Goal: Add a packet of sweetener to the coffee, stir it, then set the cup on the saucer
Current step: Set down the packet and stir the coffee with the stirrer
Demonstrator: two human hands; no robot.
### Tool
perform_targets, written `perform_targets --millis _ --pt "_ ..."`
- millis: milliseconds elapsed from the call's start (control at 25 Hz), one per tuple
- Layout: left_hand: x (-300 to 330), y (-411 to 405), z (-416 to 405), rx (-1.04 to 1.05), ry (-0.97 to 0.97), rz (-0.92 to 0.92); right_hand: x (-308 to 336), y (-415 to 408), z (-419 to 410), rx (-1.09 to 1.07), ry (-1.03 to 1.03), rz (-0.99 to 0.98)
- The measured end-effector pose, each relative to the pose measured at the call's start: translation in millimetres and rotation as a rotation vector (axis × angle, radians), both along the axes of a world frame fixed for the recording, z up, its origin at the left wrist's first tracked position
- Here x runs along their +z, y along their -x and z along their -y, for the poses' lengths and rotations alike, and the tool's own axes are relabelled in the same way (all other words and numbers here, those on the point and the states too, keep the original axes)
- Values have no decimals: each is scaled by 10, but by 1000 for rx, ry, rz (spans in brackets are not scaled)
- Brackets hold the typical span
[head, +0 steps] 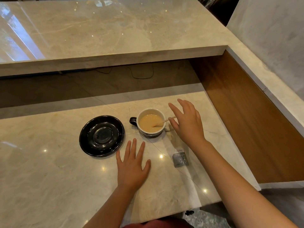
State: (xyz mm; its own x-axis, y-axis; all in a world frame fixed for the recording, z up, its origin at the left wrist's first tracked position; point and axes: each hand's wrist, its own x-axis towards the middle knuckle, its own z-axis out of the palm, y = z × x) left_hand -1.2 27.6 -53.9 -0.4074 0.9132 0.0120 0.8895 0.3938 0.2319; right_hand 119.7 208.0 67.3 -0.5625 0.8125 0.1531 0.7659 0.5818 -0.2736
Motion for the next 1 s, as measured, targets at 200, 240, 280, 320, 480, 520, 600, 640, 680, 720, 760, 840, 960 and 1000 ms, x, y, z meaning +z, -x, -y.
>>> perform_targets --millis 200,240,280,320,480,520,600,640,680,720,760,840,960,1000 --pt "8 11 -10 9 7 5 -50 23 -86 45 32 113" --pt "3 10 -11 10 10 3 -59 31 -84 32 40 106" --pt "1 11 -10 10 10 2 -65 39 -83 14 59 87" --pt "1 11 -10 10 9 2 -70 45 -85 -4 91 50" --pt "17 9 -3 0 -8 8 -26 58 -68 -82 335 -260" --pt "19 10 -1 -1 -8 9 -2 63 -56 -110 418 -348" --pt "18 11 1 -1 -8 9 35 84 -4 -134 575 -525" --pt "18 9 1 1 -6 10 45 103 32 -131 635 -609" --pt "22 7 -1 5 -6 12 45 125 63 -127 669 -675" --pt "24 5 -3 7 -6 14 40 153 82 -124 680 -717" --pt "29 3 -5 7 -8 16 34 181 92 -123 671 -735" --pt "32 0 -5 4 -9 18 14 238 68 -135 641 -741" --pt "33 8 -3 4 -7 23 -22 263 -26 -143 597 -743" --pt "34 8 -3 4 -5 24 -41 247 -60 -142 576 -737"
